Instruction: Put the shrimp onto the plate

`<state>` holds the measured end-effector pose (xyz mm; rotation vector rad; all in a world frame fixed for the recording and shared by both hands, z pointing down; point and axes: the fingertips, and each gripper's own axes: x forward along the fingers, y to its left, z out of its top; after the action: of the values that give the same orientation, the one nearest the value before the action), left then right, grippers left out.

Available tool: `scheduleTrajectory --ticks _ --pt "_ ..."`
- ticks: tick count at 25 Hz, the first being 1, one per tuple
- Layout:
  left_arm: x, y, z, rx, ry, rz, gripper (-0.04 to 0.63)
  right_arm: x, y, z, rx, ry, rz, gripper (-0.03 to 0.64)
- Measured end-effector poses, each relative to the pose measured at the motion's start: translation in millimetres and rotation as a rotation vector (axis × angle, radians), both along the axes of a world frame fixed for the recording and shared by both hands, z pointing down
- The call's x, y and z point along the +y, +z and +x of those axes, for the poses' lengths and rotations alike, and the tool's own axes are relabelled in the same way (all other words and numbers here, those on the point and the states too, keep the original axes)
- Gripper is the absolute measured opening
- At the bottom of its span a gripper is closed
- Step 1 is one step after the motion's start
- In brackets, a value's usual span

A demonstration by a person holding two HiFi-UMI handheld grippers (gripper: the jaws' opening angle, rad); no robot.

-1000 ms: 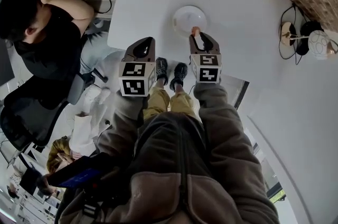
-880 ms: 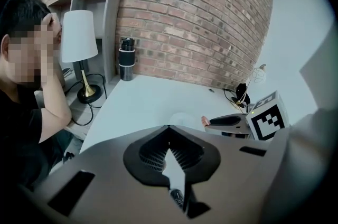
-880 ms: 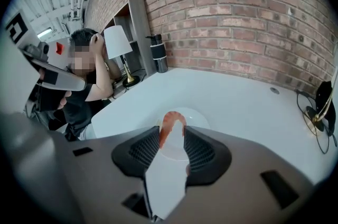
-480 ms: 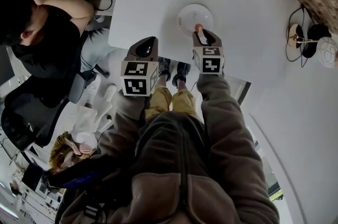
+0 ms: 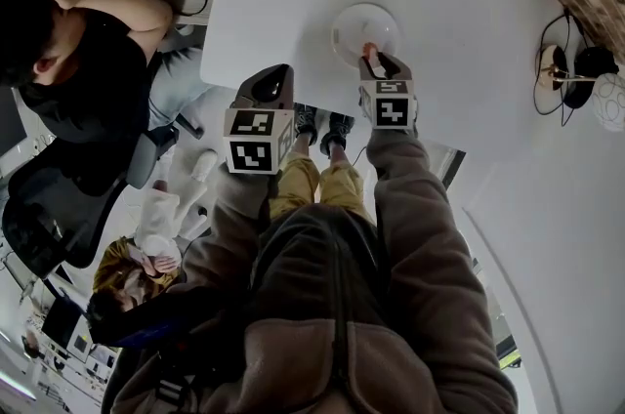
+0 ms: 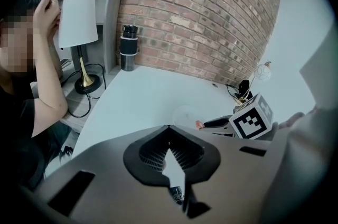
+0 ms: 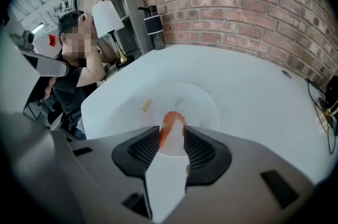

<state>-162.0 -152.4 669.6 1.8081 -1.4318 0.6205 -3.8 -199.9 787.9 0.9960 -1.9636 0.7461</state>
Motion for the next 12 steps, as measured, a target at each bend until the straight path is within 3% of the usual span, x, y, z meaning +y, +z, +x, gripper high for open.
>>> scheduleTrajectory --ticks 12 --pt "-3.4 9.3 3.7 0.002 0.008 -0.026 0.005 -3.1 13.7 -7.4 0.017 -0.012 -0.056 0.146"
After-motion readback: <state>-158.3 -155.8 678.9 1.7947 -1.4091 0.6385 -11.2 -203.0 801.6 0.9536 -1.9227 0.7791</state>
